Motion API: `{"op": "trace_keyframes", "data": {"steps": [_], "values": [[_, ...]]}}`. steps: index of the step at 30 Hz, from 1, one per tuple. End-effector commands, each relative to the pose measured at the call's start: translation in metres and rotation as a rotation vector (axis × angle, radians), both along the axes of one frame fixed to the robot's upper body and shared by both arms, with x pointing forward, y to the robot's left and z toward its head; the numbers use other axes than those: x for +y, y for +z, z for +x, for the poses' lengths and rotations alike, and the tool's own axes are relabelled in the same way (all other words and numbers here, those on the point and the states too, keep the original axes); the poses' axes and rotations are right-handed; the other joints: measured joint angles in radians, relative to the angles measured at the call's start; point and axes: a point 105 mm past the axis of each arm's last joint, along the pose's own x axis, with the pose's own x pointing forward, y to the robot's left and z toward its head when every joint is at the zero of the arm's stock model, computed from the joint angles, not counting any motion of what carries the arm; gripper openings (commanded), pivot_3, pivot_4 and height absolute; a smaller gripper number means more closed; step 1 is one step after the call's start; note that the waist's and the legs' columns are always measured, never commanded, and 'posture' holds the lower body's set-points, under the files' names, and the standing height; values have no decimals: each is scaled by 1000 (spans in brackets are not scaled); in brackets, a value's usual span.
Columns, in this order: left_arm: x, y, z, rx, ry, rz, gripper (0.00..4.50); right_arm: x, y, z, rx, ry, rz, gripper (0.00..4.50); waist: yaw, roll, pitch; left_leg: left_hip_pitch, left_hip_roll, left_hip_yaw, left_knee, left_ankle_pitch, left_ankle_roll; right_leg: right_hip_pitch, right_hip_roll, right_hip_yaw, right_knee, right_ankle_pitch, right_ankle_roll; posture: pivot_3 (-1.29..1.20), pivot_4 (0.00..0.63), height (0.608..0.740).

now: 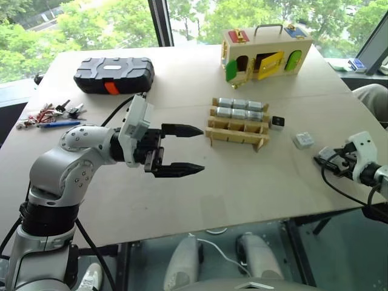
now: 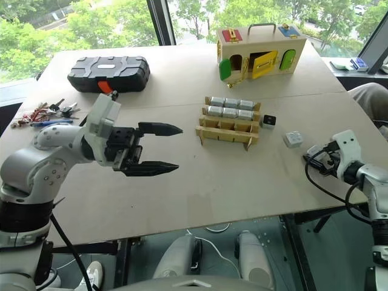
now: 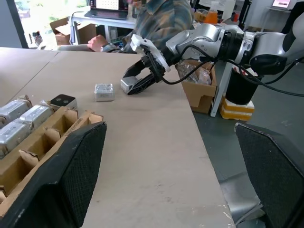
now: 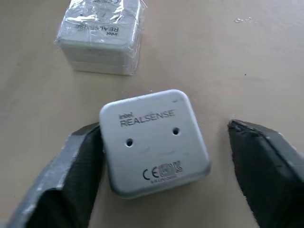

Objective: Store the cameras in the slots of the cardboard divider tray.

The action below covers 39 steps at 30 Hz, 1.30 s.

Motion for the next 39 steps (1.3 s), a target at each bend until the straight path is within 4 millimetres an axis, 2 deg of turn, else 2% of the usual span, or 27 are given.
{"op": "trace_keyframes", "data": {"steps": [1,2,5,6,8,10,11,13,14,17,20,22,30,33,34,36,39], "values": [[1,7,-3,-43,1,-9,4500,-2,7,0,-15,22,-26,2355,0,0,0,0,0,0,0,0,0,0,0,0,0,0,0,0,150,740],[1,7,-3,-38,1,-11,4500,-2,7,-1,-17,21,-29,1973,0,0,0,0,0,0,0,0,0,0,0,0,0,0,0,0,150,740],[-1,4,3,-55,43,-8,4500,-1,14,-2,-58,32,-74,1985,1,0,0,1,0,0,1,0,0,1,0,0,0,0,1,0,150,740],[-3,7,7,-45,76,-42,4500,2,21,-2,-91,45,-105,1985,3,0,0,1,0,0,1,0,0,1,0,0,0,-1,1,0,150,740],[-9,9,13,37,147,-93,4500,21,43,-4,-195,126,-214,1985,4,0,0,0,0,0,1,0,0,0,0,0,0,-1,1,0,150,740],[-18,9,17,222,201,-129,4500,56,76,-9,-348,252,-365,1985,1,1,1,-1,0,-1,1,0,0,0,0,0,1,-1,2,0,150,740],[-22,4,20,305,228,-90,4500,80,91,-13,-428,335,-454,1985,-2,0,1,-2,0,-1,2,0,0,-2,-1,0,2,-1,2,0,150,740],[-37,1,24,421,199,-65,4500,129,111,-25,-543,472,-508,1985,-8,0,1,-2,0,0,3,0,0,-4,0,1,6,-1,3,0,150,740],[-43,0,30,457,203,-72,4500,148,115,-29,-580,517,-502,1985,-10,0,1,-1,0,0,3,0,0,-4,0,1,7,-1,3,0,150,740],[-52,2,38,512,219,-91,4500,171,119,-34,-608,559,-492,1985,-11,-1,1,5,0,-3,3,0,0,2,2,0,8,-1,3,0,150,740],[-66,1,50,560,226,-126,4500,214,130,-37,-703,665,-485,1985,-10,-2,2,11,0,-1,1,0,0,7,1,1,6,-2,1,0,150,740],[-68,5,57,586,234,-155,4500,226,135,-38,-731,687,-481,1985,-10,-2,2,12,-1,1,2,0,0,8,1,2,6,-3,-1,0,150,740],[-66,12,64,614,236,-188,4500,242,149,-41,-772,708,-402,1985,-1,-2,2,11,-1,0,-1,0,0,8,0,2,4,1,-1,0,150,740],[-67,14,63,615,224,-195,3755,243,150,-39,-777,706,-397,1985,0,-2,2,11,-1,0,-1,0,0,8,-1,2,4,1,-1,0,150,740],[-67,14,62,618,221,-197,3374,244,151,-40,-778,708,-389,1985,0,-2,2,11,-1,0,-1,0,0,8,-1,2,4,1,-1,0,150,740],[-67,13,61,620,218,-196,2342,246,152,-40,-783,710,-367,1985,1,-2,2,11,-2,0,-1,0,0,8,-1,2,4,1,-1,0,150,740],[-68,14,60,626,213,-202,1022,250,153,-42,-782,724,-338,1985,0,-2,2,11,-2,0,-1,0,0,8,-1,2,4,1,-1,0,150,740]]}}
